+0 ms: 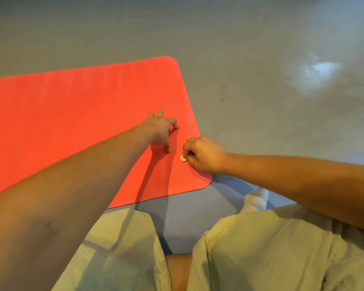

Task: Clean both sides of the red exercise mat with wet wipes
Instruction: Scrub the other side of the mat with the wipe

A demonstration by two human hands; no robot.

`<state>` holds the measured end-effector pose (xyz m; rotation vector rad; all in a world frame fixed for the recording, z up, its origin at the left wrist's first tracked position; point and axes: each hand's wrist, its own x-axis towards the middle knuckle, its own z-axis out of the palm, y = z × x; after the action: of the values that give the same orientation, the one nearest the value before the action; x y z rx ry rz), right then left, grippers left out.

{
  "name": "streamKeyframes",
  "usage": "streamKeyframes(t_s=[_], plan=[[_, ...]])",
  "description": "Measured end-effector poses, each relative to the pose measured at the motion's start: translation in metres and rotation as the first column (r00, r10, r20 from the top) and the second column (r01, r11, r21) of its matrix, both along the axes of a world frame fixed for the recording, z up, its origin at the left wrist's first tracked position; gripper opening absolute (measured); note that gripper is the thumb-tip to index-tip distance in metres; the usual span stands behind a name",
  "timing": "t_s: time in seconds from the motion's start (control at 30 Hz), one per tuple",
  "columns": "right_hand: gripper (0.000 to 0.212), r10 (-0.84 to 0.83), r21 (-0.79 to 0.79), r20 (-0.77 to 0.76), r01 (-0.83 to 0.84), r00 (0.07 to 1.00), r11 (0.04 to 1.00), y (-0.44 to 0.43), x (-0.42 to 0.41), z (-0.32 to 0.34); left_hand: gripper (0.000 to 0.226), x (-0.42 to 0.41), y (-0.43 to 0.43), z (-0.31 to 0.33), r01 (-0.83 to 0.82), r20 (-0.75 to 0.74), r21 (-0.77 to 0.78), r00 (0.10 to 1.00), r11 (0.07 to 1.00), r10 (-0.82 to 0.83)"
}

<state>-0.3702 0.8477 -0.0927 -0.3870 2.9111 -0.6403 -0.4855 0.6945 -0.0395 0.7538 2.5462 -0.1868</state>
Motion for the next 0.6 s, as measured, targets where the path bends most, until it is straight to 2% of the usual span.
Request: streamKeyframes(t_s=[0.1, 0.17, 0.23, 0.3, 0.47, 0.53, 0.6], plan=[[0.012, 0.116, 0.021, 0.055, -0.117, 0.992, 0.993, 0.002, 0.027, 0.003, 0.110, -0.003, 0.003, -0.004, -0.015, -0.029, 0.007, 0.999, 1.000, 0.015], [0.015, 0.185, 0.011, 0.089, -0.186, 0.979, 0.982, 0.006, 0.042, 0.008, 0.131, -0.010, 0.003, -0.007, -0.046, -0.013, 0.015, 0.999, 0.999, 0.046], [0.015, 0.210, 0.000, 0.083, -0.211, 0.974, 0.977, 0.009, 0.039, 0.010, 0.149, -0.018, 0.002, -0.009, -0.069, 0.035, 0.001, 0.997, 0.998, 0.068], [0.014, 0.200, 0.006, 0.044, -0.201, 0.979, 0.980, 0.009, 0.018, 0.006, 0.155, -0.026, 0.003, -0.011, -0.062, 0.074, -0.026, 0.995, 0.998, 0.063], [0.008, -0.038, 0.038, -0.070, 0.041, 0.997, 0.998, 0.012, -0.065, -0.003, 0.144, -0.037, 0.010, -0.009, 0.000, 0.030, -0.065, 1.000, 0.998, 0.002], [0.010, -0.132, 0.009, -0.067, 0.133, 0.989, 0.991, 0.012, -0.079, -0.003, 0.132, -0.042, 0.013, -0.008, -0.018, 0.011, -0.052, 1.000, 0.998, 0.018], [0.014, -0.152, -0.006, -0.077, 0.152, 0.985, 0.988, 0.009, -0.072, -0.005, 0.123, -0.045, 0.015, -0.007, -0.037, 0.005, -0.032, 0.999, 0.999, 0.037]])
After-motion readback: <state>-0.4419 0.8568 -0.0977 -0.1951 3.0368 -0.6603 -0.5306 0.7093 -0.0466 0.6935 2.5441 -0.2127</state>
